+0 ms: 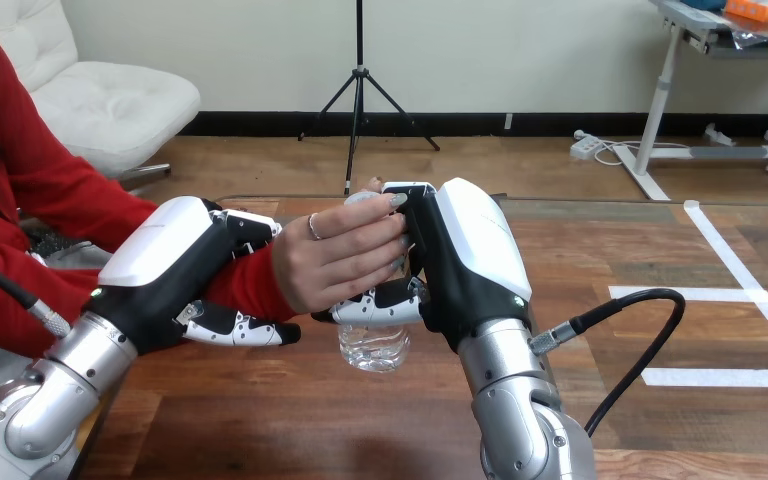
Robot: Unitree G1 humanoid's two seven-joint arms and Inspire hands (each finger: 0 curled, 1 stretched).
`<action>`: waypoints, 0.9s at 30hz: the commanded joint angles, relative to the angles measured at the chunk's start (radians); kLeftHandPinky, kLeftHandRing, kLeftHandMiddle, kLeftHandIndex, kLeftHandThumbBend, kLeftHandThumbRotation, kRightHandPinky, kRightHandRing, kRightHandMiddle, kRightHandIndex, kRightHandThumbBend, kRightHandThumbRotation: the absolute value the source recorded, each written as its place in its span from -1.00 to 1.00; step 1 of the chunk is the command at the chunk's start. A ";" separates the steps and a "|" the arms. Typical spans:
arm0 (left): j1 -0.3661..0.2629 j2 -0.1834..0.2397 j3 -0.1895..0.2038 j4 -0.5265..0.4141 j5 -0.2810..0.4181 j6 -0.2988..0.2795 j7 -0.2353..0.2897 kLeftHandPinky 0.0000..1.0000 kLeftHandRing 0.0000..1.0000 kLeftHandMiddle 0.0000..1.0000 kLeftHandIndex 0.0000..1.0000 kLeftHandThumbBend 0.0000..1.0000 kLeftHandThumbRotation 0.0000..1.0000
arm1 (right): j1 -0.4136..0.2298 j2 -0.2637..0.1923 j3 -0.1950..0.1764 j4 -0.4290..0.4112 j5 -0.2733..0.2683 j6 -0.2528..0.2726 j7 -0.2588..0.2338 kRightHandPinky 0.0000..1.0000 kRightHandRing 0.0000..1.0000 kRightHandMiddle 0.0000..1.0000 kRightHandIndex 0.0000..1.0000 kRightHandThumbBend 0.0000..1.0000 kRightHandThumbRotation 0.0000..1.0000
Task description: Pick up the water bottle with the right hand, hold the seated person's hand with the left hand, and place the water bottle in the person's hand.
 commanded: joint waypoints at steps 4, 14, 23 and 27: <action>-0.075 -0.053 0.000 -0.024 -0.024 -0.049 -0.002 -0.46 -0.32 -0.12 -0.07 0.47 -0.82 | -0.077 0.009 -0.015 -0.026 -0.011 -0.021 -0.031 -0.28 -0.17 -0.04 0.00 0.77 -1.00; -0.074 -0.054 0.004 -0.020 -0.034 -0.052 -0.015 -0.45 -0.31 -0.11 -0.06 0.48 -0.79 | -0.078 0.000 -0.007 -0.037 -0.061 0.043 0.010 -0.16 0.03 0.13 0.17 0.71 -0.95; -0.071 -0.055 0.009 -0.015 -0.033 -0.054 -0.011 -0.39 -0.25 -0.06 -0.01 0.53 -0.64 | -0.081 -0.005 -0.002 -0.050 -0.099 0.109 0.063 -0.03 0.16 0.26 0.34 0.68 -0.72; -0.068 -0.056 0.011 -0.012 -0.034 -0.054 -0.009 -0.31 -0.18 0.01 0.05 0.57 -0.56 | -0.079 -0.008 -0.004 -0.055 -0.110 0.125 0.079 0.03 0.20 0.31 0.42 0.68 -0.60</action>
